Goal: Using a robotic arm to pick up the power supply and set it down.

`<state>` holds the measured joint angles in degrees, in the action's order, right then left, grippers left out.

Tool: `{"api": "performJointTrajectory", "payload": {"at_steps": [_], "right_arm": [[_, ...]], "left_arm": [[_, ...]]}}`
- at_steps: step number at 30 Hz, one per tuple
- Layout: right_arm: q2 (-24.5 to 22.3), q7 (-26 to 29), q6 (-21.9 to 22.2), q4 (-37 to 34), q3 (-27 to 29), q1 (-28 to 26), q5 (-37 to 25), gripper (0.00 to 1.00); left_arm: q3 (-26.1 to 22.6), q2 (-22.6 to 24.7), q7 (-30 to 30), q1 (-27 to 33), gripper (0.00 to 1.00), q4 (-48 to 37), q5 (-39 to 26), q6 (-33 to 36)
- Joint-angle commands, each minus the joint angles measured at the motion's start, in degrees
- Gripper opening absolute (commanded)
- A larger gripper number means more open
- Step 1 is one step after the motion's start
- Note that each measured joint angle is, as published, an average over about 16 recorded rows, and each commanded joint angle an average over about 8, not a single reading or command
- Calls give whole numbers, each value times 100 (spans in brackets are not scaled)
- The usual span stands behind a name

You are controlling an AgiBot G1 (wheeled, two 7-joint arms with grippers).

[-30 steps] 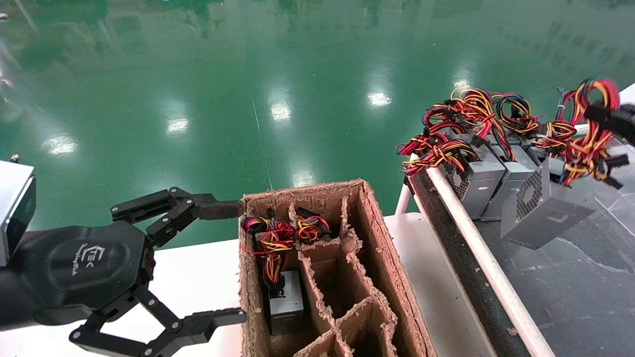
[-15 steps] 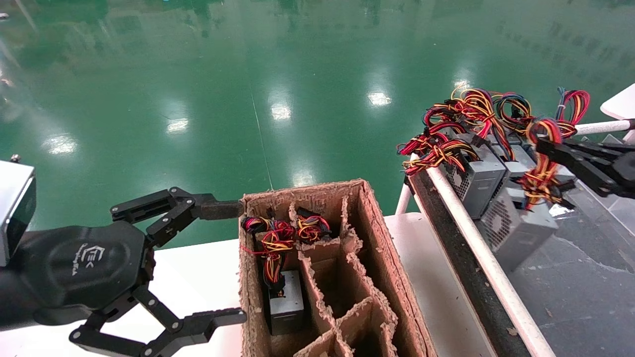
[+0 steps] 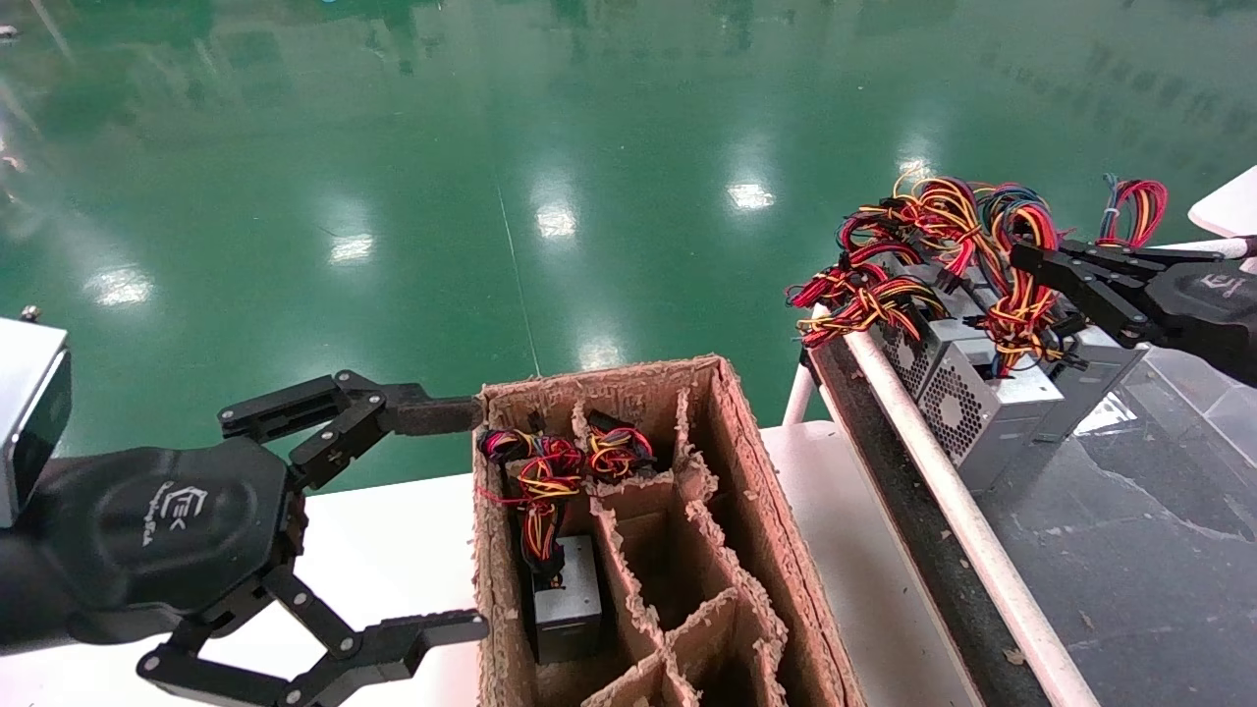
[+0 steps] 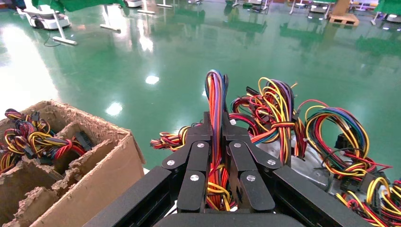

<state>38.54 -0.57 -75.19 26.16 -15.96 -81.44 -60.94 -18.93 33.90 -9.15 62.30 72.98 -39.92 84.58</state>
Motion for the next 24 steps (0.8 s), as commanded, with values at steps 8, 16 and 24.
{"api": "performJointTrajectory", "payload": {"at_steps": [8,16,24], "right_arm": [[90,-180,-145,-376,-89,-276,-134,100],[105,-279,-238,-521,-156,-406,-236,100],[102,-368,-277,-552,-121,-496,-195,100]], "left_arm": [[-1,0,1,0,100,0,1,-1],[-2,-1,1,1,100,0,2,-1],[-3,-1,2,1,100,0,2,-1]]}}
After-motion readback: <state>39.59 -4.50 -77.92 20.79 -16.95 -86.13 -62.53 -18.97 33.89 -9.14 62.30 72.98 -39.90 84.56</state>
